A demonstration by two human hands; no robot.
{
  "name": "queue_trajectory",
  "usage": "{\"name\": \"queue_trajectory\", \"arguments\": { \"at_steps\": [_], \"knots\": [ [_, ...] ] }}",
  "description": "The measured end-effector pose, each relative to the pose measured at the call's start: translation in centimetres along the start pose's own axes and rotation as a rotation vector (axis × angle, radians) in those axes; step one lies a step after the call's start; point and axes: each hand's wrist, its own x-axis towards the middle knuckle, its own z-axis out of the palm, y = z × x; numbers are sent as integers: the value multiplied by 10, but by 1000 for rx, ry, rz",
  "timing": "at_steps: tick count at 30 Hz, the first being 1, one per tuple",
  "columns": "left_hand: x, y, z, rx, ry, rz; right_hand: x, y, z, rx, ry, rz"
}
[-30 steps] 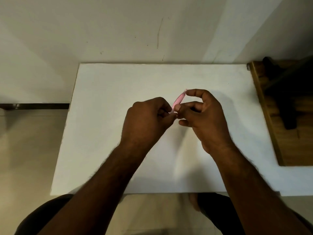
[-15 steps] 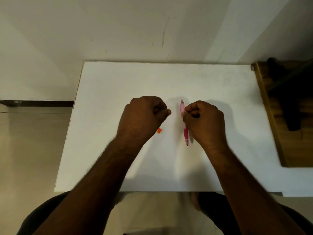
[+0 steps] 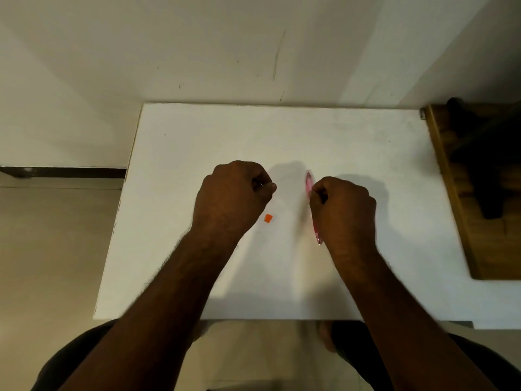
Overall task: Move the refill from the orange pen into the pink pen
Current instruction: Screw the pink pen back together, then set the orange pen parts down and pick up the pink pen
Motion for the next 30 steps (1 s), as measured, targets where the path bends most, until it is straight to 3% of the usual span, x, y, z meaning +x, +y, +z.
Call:
{"name": "queue_trajectory", "arguments": {
  "at_steps": [4, 7, 10, 13, 19, 24, 30],
  "knots": [
    [2, -3, -3, 27, 17, -60, -2, -1, -4, -11, -7, -15],
    [4, -7, -6, 53, 46, -103, -6, -10, -6, 51, 51, -128],
    [5, -13, -6, 95, 29, -137, -17, -24, -3, 147, -50, -277],
    [4, -15, -3, 127, 7, -133, -30, -33, 8, 74, -187, -343],
    [4, -15, 5, 144, -20, -73, -35, -33, 17, 52, -130, -366],
    [4, -15, 12, 178, -17, -86, -23, -22, 13, 187, -160, -244],
    [4, -9, 14, 198, -6, -96, -6, -17, -2, 862, -144, 171]
  ]
}}
